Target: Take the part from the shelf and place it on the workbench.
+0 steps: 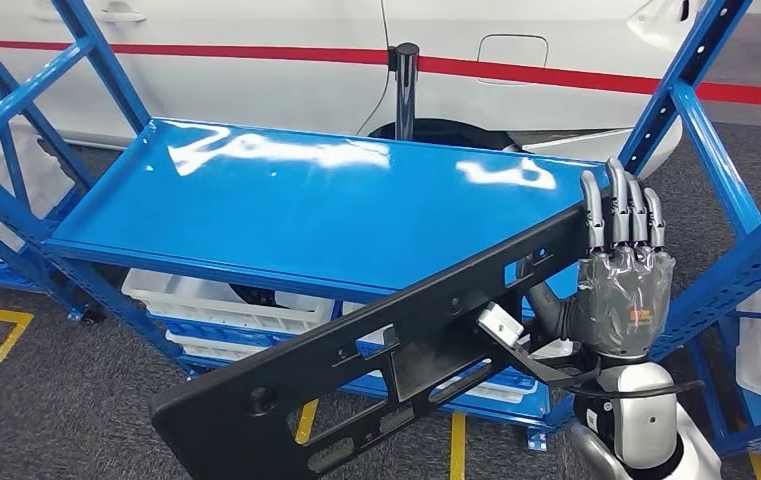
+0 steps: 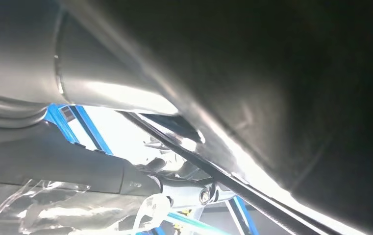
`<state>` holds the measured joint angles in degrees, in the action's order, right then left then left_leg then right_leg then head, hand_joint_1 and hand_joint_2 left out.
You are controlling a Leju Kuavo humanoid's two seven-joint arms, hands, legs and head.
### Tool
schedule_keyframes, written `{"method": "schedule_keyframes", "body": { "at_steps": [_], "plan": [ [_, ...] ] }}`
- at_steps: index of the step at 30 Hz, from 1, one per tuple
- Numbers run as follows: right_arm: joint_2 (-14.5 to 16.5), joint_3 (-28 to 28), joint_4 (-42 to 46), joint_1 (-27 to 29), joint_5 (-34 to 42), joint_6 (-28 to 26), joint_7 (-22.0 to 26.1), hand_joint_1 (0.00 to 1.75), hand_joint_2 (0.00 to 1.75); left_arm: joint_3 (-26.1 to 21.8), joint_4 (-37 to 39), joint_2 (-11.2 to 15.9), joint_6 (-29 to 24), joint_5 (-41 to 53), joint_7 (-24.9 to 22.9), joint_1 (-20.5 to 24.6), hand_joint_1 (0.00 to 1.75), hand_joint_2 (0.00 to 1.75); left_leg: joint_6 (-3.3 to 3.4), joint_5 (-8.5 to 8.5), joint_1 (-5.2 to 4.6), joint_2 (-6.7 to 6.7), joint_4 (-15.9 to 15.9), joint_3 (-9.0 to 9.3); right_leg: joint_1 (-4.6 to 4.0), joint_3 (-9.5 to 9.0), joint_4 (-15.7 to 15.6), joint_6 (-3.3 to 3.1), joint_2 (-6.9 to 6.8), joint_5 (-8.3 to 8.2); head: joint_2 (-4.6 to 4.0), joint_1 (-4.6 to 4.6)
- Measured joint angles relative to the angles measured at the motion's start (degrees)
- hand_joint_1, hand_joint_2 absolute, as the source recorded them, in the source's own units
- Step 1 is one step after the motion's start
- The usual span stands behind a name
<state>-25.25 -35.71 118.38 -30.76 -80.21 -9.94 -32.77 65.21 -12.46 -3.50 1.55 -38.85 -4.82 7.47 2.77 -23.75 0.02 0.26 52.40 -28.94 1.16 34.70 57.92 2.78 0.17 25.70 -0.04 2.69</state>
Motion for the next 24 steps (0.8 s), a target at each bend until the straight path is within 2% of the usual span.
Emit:
{"method": "schedule_keyframes", "body": {
  "at_steps": [2, 3, 4, 5, 6, 8, 9, 10, 13, 14, 15, 16, 18, 19, 20, 21, 22, 24],
  "plan": [
    [-0.01, 0.01, 0.00, 0.04, -0.15, -0.02, 0.02, 0.00, 0.00, 0.00, 0.00, -0.03, -0.01, 0.03, 0.00, 0.06, 0.00, 0.00, 0.46, 0.69, 0.04, 0.09, -0.04, -0.85, 0.05, 2.97, 7.73, 0.27, 0.00, 5.00, 0.00, -0.09],
    [-0.02, 0.02, 0.00, 0.10, -0.19, -0.03, 0.03, 0.00, 0.00, 0.00, 0.00, -0.04, -0.02, 0.04, -0.01, 0.03, 0.00, 0.00, 0.53, 1.02, 0.02, 0.09, -0.01, -1.30, 0.08, 4.32, 11.66, 0.44, 0.00, 6.92, 0.00, -0.09],
    [-0.02, 0.02, 0.00, 0.17, -0.20, -0.05, 0.03, 0.00, 0.00, 0.01, 0.00, -0.04, -0.02, 0.05, -0.01, -0.03, 0.00, 0.00, 0.47, 1.31, 0.04, 0.09, 0.02, -1.72, 0.14, 4.82, 13.96, 0.62, -0.01, 7.79, 0.00, -0.10],
    [-0.02, 0.02, 0.00, 0.24, -0.21, -0.09, 0.04, 0.00, 0.00, 0.01, 0.00, -0.04, -0.02, 0.04, -0.01, -0.08, 0.00, 0.00, 0.33, 1.58, 0.10, 0.09, 0.09, -2.10, 0.23, 4.18, 13.99, 0.80, -0.03, 7.54, 0.00, -0.10],
    [-0.02, 0.02, 0.00, 0.27, -0.22, -0.16, 0.07, 0.00, 0.00, 0.01, 0.00, -0.04, -0.02, 0.01, -0.01, -0.12, 0.00, 0.00, 0.15, 1.78, 0.23, 0.09, 0.24, -2.40, 0.38, 2.20, 11.28, 0.98, -0.07, 6.19, -0.01, -0.10],
    [0.00, 0.01, 0.00, 0.16, -0.22, -0.44, 0.27, 0.00, 0.00, 0.01, 0.00, 0.00, -0.02, -0.16, 0.03, -0.09, 0.00, 0.00, -0.37, 1.91, 0.33, 0.08, 0.91, -3.03, 0.68, -3.19, 2.53, 1.37, -0.17, 3.09, -0.02, -0.10],
    [0.04, 0.00, -0.01, 0.04, -0.22, -0.61, 0.46, 0.00, 0.00, 0.01, 0.00, 0.04, -0.02, -0.27, 0.04, -0.04, 0.00, 0.00, -0.68, 1.97, 0.27, 0.08, 1.32, -3.42, 0.76, -4.91, -0.71, 1.25, -0.12, 2.18, -0.03, -0.07],
    [0.15, -0.01, -0.02, -0.08, -0.22, -0.79, 0.64, 0.00, 0.00, 0.01, 0.00, 0.09, -0.02, -0.36, 0.04, 0.02, 0.00, 0.00, -1.04, 2.08, 0.15, 0.07, 1.64, -3.80, 0.73, -5.63, -2.41, 1.02, -0.03, 1.83, -0.04, -0.03],
    [0.61, -0.08, -0.19, -0.45, -0.22, -1.10, 0.94, 0.00, 0.00, 0.01, 0.02, 0.20, -0.01, -0.46, -0.08, -0.02, 0.00, 0.00, -2.04, 2.57, 0.27, 0.04, 1.89, -4.43, 0.46, -4.94, -2.52, -0.28, 0.07, 1.36, -0.04, 0.05],
    [0.75, -0.13, -0.27, -0.67, -0.25, -1.16, 1.00, 0.00, 0.00, 0.01, 0.02, 0.24, 0.00, -0.45, -0.16, -0.05, 0.00, 0.00, -2.33, 2.03, 0.42, 0.03, 2.44, -4.73, 0.47, -4.71, -2.50, -0.74, 0.01, 1.07, -0.04, 0.05],
    [0.90, -0.17, -0.34, -0.92, -0.29, -1.26, 1.04, 0.00, 0.00, 0.01, 0.02, 0.28, 0.00, -0.43, -0.25, -0.07, 0.00, 0.00, -2.61, 0.64, 0.52, 0.00, 4.17, -5.46, 0.53, -4.40, -2.53, -1.22, -0.05, 0.75, -0.04, 0.07],
    [1.06, -0.21, -0.40, -1.14, -0.33, -1.36, 1.03, 0.00, 0.00, 0.01, 0.02, 0.30, 0.00, -0.37, -0.33, -0.06, 0.00, 0.00, -2.87, -1.47, 0.60, -0.02, 7.17, -6.66, 0.56, -4.05, -2.56, -1.63, -0.10, 0.44, -0.04, 0.08],
    [1.32, -0.25, -0.46, -1.30, -0.39, -1.57, 0.98, 0.00, 0.00, 0.01, 0.02, 0.31, 0.00, -0.19, -0.52, -0.05, 0.00, 0.00, -3.26, -6.14, 0.64, -0.04, 15.64, -9.79, 0.44, -3.27, -2.54, -2.08, -0.11, -0.10, -0.04, 0.08],
    [1.40, -0.28, -0.47, -1.31, -0.40, -1.63, 0.93, 0.00, 0.00, 0.01, 0.02, 0.31, 0.00, -0.06, -0.61, -0.06, 0.00, 0.00, -3.32, -7.47, 0.64, -0.04, 18.80, -10.76, 0.35, -2.92, -2.53, -2.15, -0.11, -0.36, -0.04, 0.08],
    [1.43, -0.32, -0.48, -1.30, -0.40, -1.69, 0.87, 0.00, 0.00, 0.01, 0.02, 0.31, 0.00, 0.03, -0.67, -0.08, 0.00, 0.00, -3.24, -7.72, 0.63, -0.04, 19.85, -10.73, 0.26, -2.60, -2.52, -2.17, -0.10, -0.61, -0.04, 0.08],
    [1.44, -0.36, -0.48, -1.30, -0.43, -1.74, 0.81, 0.00, 0.00, 0.01, 0.02, 0.31, 0.00, 0.12, -0.68, -0.08, 0.00, 0.00, -3.02, -6.89, 0.59, -0.05, 18.29, -9.43, 0.17, -2.34, -2.52, -2.16, -0.07, -0.85, -0.04, 0.09],
    [1.44, -0.38, -0.47, -1.31, -0.47, -1.80, 0.74, 0.00, 0.00, 0.01, 0.02, 0.31, 0.00, 0.15, -0.62, -0.06, 0.00, 0.00, -2.63, -5.34, 0.47, -0.10, 14.48, -7.02, 0.09, -2.18, -2.52, -2.10, -0.04, -1.05, -0.04, 0.09],
    [1.44, -0.39, -0.46, -1.32, -0.55, -1.91, 0.62, 0.00, 0.00, 0.01, 0.02, 0.44, 0.00, 0.16, -0.40, 0.04, 0.00, 0.00, -1.45, -2.59, 0.01, -0.37, 5.47, -1.83, 0.02, -1.99, -2.52, -1.82, -0.05, -1.43, -0.04, 0.09]
  ]
}}
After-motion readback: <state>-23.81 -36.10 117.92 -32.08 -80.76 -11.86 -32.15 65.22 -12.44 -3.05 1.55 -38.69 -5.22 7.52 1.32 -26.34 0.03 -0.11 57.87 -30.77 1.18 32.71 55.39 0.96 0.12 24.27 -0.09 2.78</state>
